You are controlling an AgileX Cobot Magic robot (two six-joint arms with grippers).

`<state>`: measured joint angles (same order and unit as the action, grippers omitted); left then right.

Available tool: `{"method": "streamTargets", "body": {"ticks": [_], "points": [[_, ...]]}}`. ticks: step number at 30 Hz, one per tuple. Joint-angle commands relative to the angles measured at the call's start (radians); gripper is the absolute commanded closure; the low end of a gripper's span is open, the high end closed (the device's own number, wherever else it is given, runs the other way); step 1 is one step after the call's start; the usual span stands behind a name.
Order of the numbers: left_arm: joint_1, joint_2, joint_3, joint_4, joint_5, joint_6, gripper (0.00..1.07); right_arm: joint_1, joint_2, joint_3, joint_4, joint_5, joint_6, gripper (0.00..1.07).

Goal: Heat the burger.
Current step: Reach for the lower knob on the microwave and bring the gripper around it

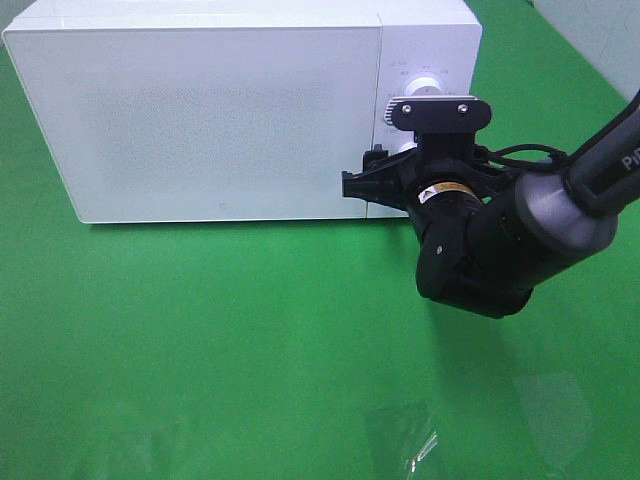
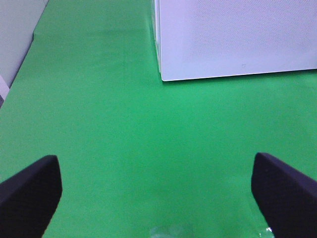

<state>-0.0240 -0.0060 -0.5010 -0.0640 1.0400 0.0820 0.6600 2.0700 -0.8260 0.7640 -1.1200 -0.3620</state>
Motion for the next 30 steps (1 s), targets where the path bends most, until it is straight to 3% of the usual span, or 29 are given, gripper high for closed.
{"method": "streamTargets", "body": {"ticks": [1, 14, 20, 24, 26, 29, 30], "points": [[0.001, -0.019, 0.003, -0.006, -0.005, 0.002, 0.1, -0.007, -0.002, -0.006, -0.02, -0.005, -0.002, 0.31], [0.001, -0.018, 0.003, -0.006, -0.005, 0.002, 0.1, -0.009, 0.017, -0.018, -0.02, -0.002, -0.002, 0.32], [0.001, -0.018, 0.003, -0.006, -0.005, 0.002, 0.1, -0.009, 0.017, -0.018, -0.02, 0.0, 0.001, 0.38], [0.001, -0.018, 0.003, -0.006, -0.005, 0.002, 0.1, -0.009, 0.017, -0.018, -0.02, -0.004, 0.001, 0.49], [0.001, -0.018, 0.003, -0.006, -0.005, 0.002, 0.1, -0.009, 0.017, -0.018, -0.02, -0.017, 0.001, 0.67], [0.001, -0.018, 0.003, -0.006, -0.005, 0.002, 0.1, -0.009, 0.017, -0.018, -0.02, -0.021, 0.001, 0.72], [0.001, -0.018, 0.003, -0.006, -0.005, 0.002, 0.1, -0.009, 0.017, -0.018, -0.02, -0.021, -0.005, 0.84]]}}
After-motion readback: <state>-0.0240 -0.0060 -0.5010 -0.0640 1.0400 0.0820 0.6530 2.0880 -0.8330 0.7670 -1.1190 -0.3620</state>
